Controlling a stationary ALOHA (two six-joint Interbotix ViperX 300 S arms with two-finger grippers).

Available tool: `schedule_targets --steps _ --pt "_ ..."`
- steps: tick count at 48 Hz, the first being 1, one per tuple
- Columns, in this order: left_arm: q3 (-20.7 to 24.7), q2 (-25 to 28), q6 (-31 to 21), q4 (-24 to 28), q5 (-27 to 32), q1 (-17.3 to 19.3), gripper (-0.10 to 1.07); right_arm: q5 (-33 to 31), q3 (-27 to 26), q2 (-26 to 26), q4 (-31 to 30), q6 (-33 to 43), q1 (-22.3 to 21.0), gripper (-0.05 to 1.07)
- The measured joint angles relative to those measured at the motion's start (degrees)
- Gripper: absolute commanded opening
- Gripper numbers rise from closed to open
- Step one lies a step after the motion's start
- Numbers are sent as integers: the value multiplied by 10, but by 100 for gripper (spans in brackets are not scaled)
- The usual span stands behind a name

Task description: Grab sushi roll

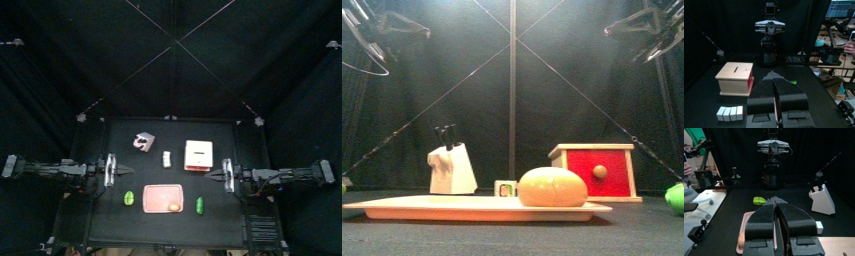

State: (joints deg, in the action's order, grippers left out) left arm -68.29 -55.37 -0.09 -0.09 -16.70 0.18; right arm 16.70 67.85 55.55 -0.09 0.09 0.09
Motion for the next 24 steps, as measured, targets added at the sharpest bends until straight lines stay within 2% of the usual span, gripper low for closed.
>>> schedule_targets --steps 12,24 --pt "8 24 -2 -6 -6 -9 -2 13 0 -18 -43 4 -31 1" --pt "66 98 -2 -63 12 -20 -2 77 2 -33 -84 4 -43 1"
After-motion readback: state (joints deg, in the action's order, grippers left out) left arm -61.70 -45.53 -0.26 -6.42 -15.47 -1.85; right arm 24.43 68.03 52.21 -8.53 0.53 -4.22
